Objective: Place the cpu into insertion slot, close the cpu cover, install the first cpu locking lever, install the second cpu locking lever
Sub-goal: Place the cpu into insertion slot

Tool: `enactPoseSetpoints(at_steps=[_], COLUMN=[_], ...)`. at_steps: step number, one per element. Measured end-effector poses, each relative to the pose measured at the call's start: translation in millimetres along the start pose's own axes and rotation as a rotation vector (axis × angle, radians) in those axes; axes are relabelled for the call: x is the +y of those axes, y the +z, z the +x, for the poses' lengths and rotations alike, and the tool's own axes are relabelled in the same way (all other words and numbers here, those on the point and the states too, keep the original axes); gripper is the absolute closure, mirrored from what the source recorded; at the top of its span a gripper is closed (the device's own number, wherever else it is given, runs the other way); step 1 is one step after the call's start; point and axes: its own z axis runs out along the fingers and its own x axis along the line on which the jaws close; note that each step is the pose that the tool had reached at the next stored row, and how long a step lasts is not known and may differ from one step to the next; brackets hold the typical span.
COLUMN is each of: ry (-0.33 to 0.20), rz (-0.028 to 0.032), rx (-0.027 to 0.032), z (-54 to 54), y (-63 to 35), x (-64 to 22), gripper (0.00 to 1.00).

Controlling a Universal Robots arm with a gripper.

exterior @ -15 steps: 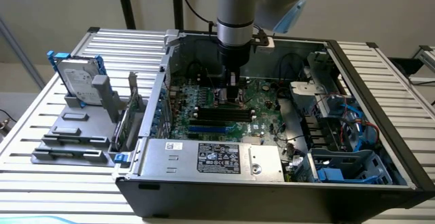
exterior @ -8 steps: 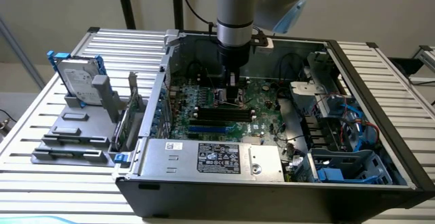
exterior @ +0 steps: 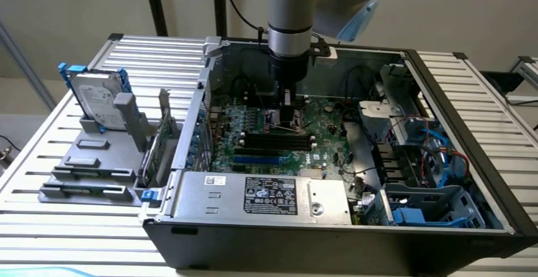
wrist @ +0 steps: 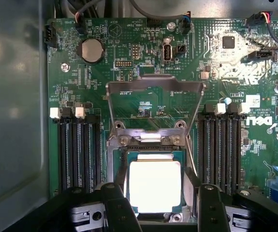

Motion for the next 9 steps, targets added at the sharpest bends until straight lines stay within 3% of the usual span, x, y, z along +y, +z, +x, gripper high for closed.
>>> enactPoseSetpoints(at_steps=[9], ry=[-0.001], rz=[-0.0004], rx=[-0.0124], z=[2.7], y=[4.5], x=[-0.5], gripper=[0.45])
